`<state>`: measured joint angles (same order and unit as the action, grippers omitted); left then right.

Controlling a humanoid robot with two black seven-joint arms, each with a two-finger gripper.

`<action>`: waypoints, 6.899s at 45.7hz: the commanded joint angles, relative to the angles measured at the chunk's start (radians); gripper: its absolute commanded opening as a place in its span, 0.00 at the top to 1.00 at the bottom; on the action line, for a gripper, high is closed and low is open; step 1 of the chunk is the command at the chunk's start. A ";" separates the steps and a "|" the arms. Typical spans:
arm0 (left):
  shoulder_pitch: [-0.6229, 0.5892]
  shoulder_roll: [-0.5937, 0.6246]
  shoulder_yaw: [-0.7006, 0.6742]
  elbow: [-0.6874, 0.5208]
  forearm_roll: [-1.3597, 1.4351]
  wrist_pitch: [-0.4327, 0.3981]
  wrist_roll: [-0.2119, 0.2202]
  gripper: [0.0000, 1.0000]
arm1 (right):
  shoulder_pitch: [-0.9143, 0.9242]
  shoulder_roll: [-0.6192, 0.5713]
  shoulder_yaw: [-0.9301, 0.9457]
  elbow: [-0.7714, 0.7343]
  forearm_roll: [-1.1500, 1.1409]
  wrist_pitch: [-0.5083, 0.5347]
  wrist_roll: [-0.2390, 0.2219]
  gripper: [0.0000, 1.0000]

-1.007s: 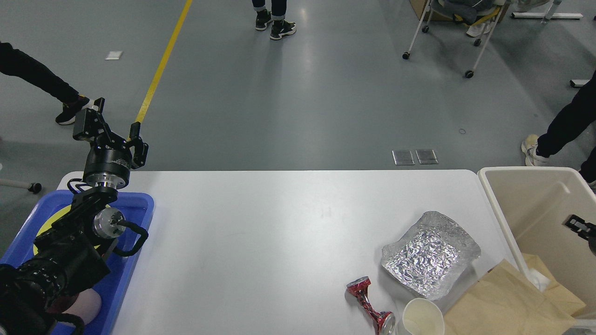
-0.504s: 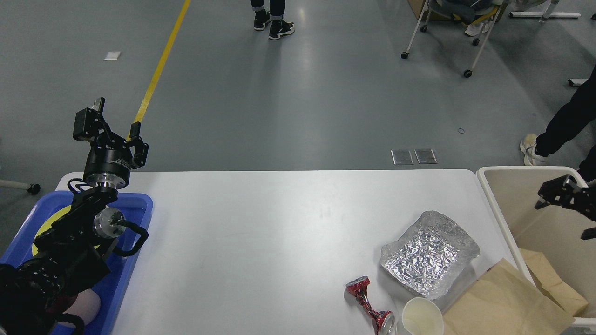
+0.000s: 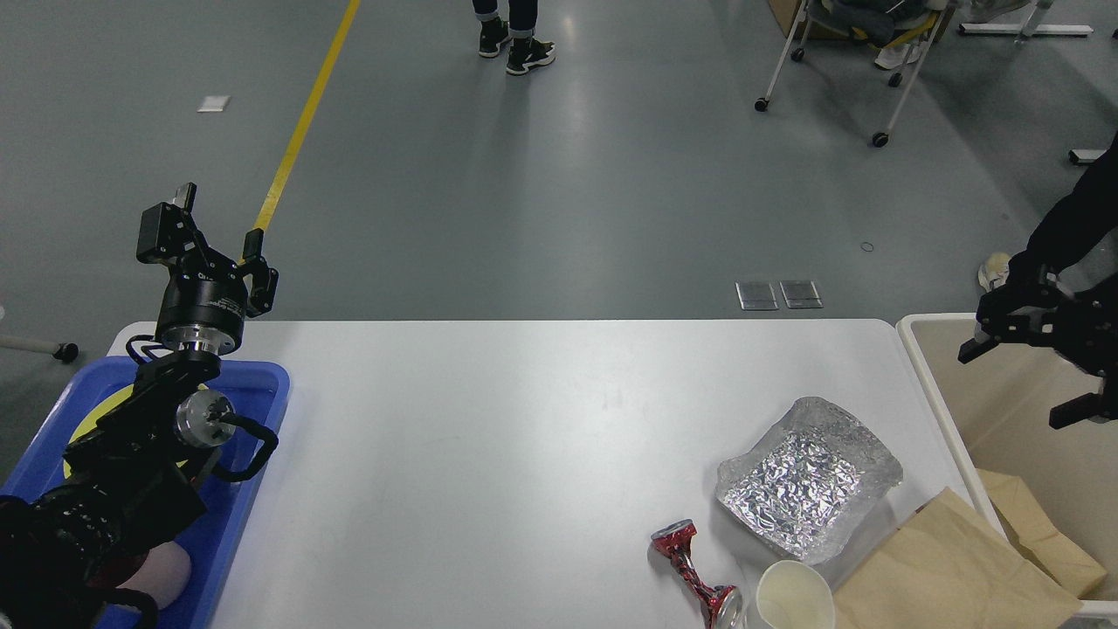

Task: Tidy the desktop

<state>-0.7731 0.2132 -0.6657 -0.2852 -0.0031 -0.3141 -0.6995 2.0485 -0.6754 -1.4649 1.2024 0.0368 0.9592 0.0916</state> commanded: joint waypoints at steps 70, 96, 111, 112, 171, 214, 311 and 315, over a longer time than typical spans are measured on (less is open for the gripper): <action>0.000 0.000 0.000 0.000 0.000 0.000 0.000 0.04 | -0.901 -0.090 0.337 -0.320 0.103 -0.304 -0.001 0.02; 0.000 0.000 0.000 0.000 0.000 0.000 0.000 0.04 | -0.955 -0.098 0.351 -0.319 0.098 -0.465 0.005 0.52; 0.000 -0.002 0.000 0.000 0.000 0.000 0.000 0.04 | -0.955 -0.099 0.350 -0.319 0.097 -0.465 0.005 1.00; 0.000 0.000 0.000 0.000 0.000 0.000 0.000 0.04 | -0.955 -0.099 0.348 -0.319 0.097 -0.464 0.005 1.00; 0.000 -0.001 0.000 0.000 0.000 0.000 0.000 0.04 | -0.255 -0.316 0.314 -0.501 0.000 -0.461 -0.001 1.00; 0.000 -0.001 0.000 0.000 0.000 0.000 0.000 0.04 | -0.657 -0.339 0.422 -0.578 0.064 -0.764 -0.001 1.00; 0.000 -0.001 0.000 0.000 0.000 0.000 0.000 0.04 | -0.436 0.494 0.187 -0.308 0.071 -0.204 -0.003 0.00; 0.000 0.000 0.000 0.000 0.000 0.000 0.000 0.04 | -0.522 0.494 0.187 -0.368 0.071 -0.240 -0.001 0.00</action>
<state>-0.7731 0.2129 -0.6657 -0.2852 -0.0030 -0.3144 -0.6995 1.6415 -0.1810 -1.2787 0.9148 0.1075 0.7616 0.0902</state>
